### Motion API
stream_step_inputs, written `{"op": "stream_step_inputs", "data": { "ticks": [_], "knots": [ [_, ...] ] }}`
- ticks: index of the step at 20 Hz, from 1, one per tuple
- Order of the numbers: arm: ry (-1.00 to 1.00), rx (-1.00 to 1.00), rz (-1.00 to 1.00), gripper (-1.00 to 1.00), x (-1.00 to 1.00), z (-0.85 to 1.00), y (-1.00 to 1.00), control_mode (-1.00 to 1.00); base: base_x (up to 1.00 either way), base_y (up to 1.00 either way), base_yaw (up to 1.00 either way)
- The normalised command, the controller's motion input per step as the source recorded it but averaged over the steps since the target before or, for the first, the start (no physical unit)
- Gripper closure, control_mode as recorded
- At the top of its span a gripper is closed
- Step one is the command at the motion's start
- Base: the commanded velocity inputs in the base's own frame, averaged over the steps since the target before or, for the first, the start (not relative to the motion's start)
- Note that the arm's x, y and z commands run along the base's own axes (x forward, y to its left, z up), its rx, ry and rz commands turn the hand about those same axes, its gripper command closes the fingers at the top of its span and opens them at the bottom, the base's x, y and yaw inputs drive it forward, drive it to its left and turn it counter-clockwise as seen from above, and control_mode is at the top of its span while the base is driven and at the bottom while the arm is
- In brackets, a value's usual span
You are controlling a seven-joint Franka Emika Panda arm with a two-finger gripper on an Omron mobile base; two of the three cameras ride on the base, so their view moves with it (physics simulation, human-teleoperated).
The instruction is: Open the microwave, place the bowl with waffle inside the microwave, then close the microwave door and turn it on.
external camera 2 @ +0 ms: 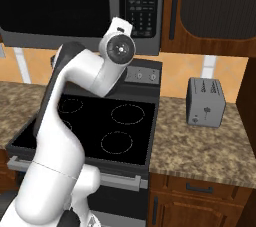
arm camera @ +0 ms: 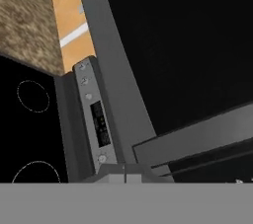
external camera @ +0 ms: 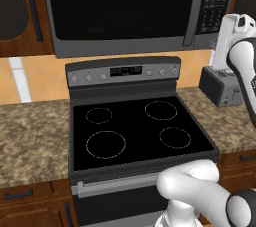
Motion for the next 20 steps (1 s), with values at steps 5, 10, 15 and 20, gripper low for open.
{"op": "stream_step_inputs", "data": {
  "ticks": [5, 10, 15, 20],
  "knots": [
    [-0.12, 0.00, 0.00, 1.00, 0.27, 0.00, -0.74, -1.00, 0.00, 0.00, 0.00],
    [-0.15, 0.01, 0.01, 1.00, 0.23, 0.02, -0.14, -1.00, 0.00, 0.00, 0.00],
    [-0.08, 0.00, 0.00, 1.00, 0.13, 0.13, 0.06, -1.00, 0.00, 0.00, 0.00],
    [0.00, 0.00, 0.00, 1.00, 0.42, 0.00, 0.00, -1.00, 0.00, 0.00, 0.00]
  ]
}}
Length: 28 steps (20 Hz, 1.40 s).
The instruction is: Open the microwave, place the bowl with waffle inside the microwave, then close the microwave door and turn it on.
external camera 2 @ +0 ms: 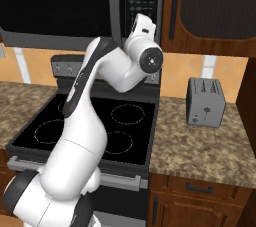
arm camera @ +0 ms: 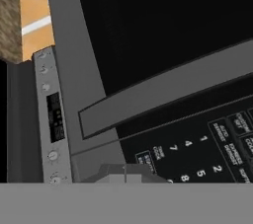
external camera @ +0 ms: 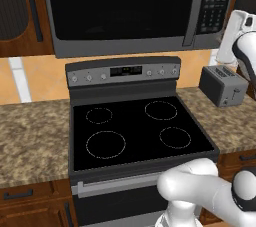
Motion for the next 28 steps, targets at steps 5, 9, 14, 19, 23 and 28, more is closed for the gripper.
{"op": "stream_step_inputs", "data": {
  "ticks": [5, 9, 14, 19, 23, 28],
  "knots": [
    [0.00, 0.00, 0.00, 1.00, 0.54, 0.00, 0.00, -1.00, 0.00, 0.00, 0.00],
    [0.00, 0.01, 0.00, 1.00, 0.57, 0.00, 0.00, -1.00, 0.00, 0.00, 0.00],
    [0.00, 0.02, 0.00, 1.00, 0.61, 0.00, 0.00, -1.00, 0.00, 0.00, 0.00],
    [0.00, 0.00, 0.00, 1.00, 0.61, -0.14, 0.00, -1.00, 0.00, 0.00, 0.00],
    [0.00, 0.00, 0.00, 1.00, -0.40, -0.01, -0.01, -1.00, 0.00, 0.00, 0.00],
    [0.00, 0.00, 0.00, 1.00, -0.92, 0.09, -0.05, -1.00, 0.00, 0.00, 0.00]
  ]
}}
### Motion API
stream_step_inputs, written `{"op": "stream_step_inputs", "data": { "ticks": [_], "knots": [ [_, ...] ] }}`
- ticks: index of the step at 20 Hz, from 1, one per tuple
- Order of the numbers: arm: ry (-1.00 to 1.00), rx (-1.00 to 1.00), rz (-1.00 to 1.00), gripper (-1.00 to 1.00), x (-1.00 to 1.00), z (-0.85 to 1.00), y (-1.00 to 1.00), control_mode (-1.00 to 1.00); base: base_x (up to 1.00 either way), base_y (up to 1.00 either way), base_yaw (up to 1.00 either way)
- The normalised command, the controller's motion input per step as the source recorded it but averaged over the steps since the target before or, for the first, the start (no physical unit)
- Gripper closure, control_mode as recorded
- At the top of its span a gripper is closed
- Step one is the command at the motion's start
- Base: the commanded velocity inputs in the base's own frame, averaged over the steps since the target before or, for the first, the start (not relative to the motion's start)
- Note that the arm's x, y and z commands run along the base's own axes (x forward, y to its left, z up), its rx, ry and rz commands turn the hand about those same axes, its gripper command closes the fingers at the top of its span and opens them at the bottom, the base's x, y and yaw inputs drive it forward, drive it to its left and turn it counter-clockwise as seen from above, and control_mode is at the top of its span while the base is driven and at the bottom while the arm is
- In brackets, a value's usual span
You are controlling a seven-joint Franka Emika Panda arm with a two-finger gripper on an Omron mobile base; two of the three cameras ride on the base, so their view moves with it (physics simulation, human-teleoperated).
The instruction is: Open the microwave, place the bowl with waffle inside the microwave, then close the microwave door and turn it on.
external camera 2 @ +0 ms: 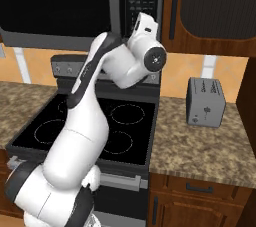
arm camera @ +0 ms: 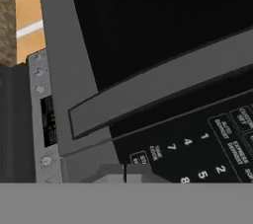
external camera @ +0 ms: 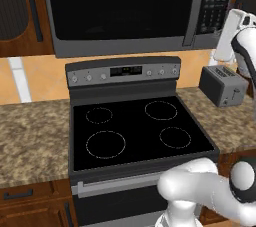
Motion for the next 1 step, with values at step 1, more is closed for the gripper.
{"op": "stream_step_inputs", "data": {
  "ticks": [1],
  "knots": [
    [0.00, 0.00, 0.00, 1.00, -0.59, 0.01, 0.00, -1.00, 0.00, 0.00, 0.00]
  ]
}}
